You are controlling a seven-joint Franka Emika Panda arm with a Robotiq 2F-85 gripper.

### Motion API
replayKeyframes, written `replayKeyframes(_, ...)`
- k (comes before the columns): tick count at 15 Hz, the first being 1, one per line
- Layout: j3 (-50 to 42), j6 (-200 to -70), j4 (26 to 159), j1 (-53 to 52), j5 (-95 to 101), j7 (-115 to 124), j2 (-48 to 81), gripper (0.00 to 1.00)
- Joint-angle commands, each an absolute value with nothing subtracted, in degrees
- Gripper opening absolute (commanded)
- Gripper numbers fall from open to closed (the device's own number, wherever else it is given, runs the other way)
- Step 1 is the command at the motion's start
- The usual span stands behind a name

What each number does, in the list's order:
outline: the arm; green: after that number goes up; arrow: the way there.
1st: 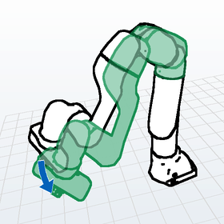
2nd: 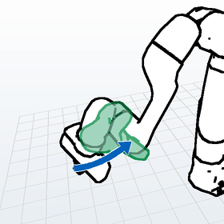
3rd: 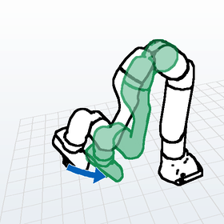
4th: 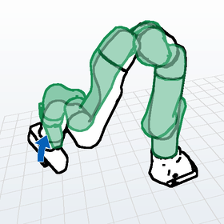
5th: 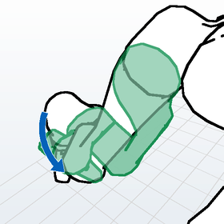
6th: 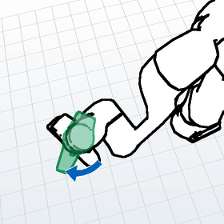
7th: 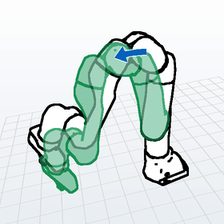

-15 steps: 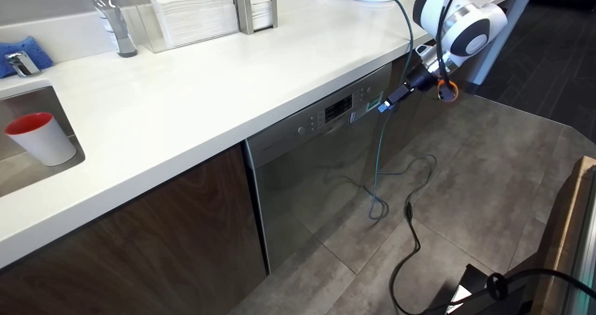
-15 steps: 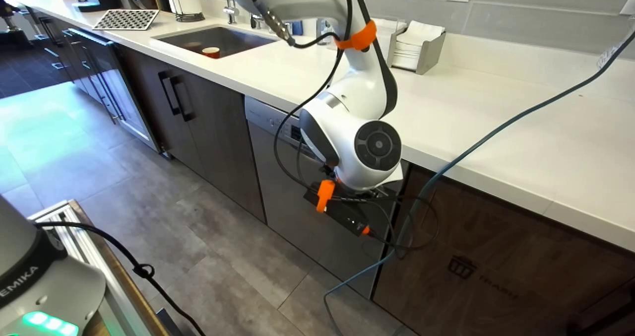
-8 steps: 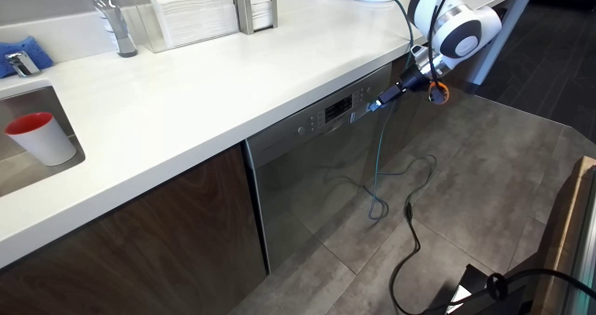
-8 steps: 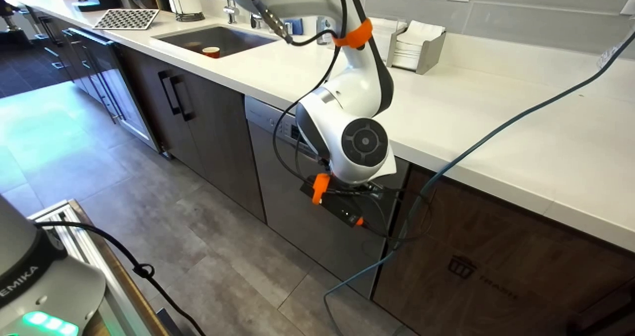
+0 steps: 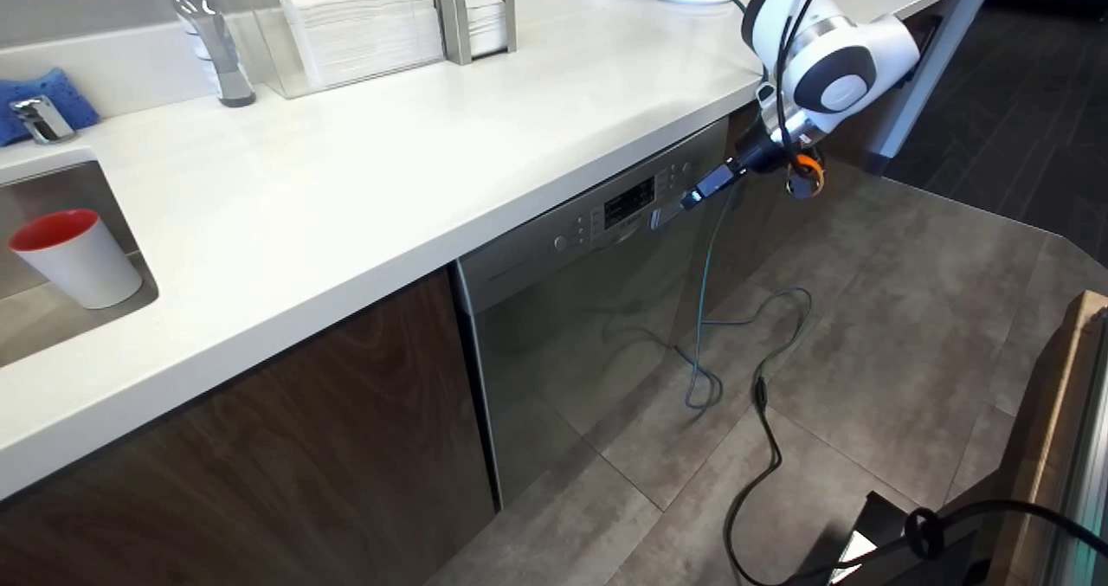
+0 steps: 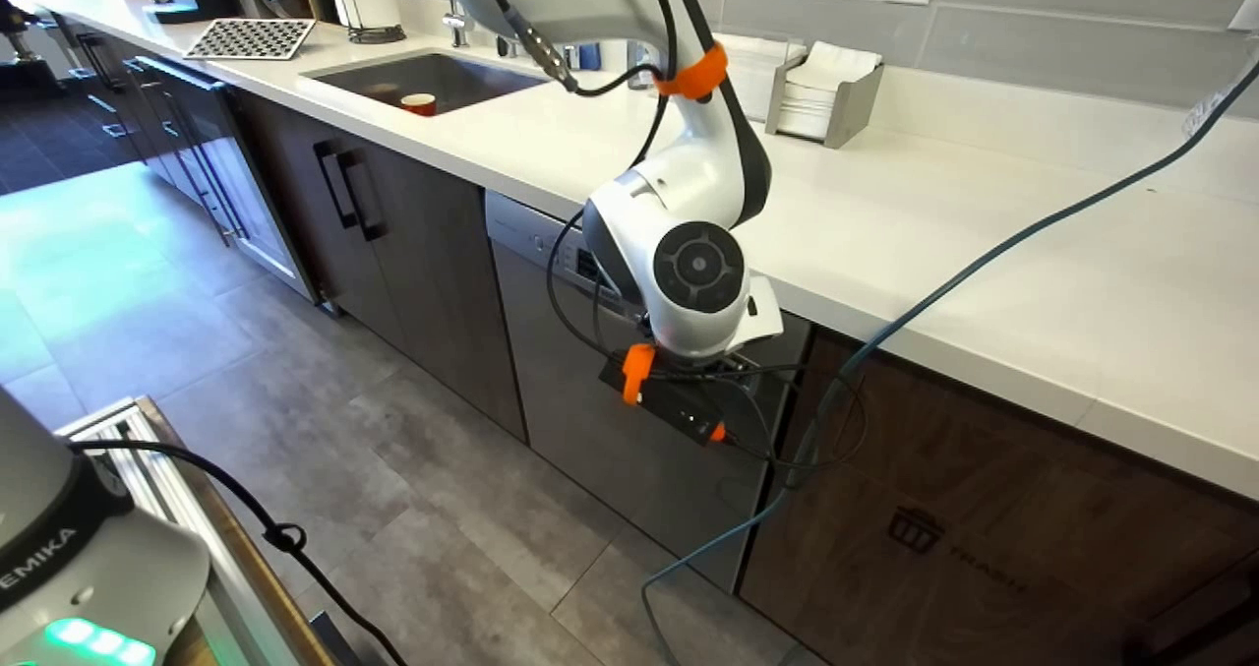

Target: Slide the green label on the dishwasher to the right

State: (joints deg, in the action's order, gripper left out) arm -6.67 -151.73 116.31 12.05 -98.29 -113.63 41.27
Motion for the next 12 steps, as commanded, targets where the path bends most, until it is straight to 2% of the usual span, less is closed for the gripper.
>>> replayKeyframes(1, -6.54, -154.80, 114.44, 11.11, -102.54, -118.84, 42.36, 0.72)
replayKeyframes(10, -6.41, -155.85, 114.02, 10.96, -107.12, -125.42, 42.30, 0.08)
replayKeyframes(11, -6.41, -155.96, 113.91, 10.93, -107.65, -125.90, 42.32, 0.02)
replayKeyframes(12, -6.42, -156.07, 113.82, 10.90, -108.12, -126.46, 42.37, 0.01)
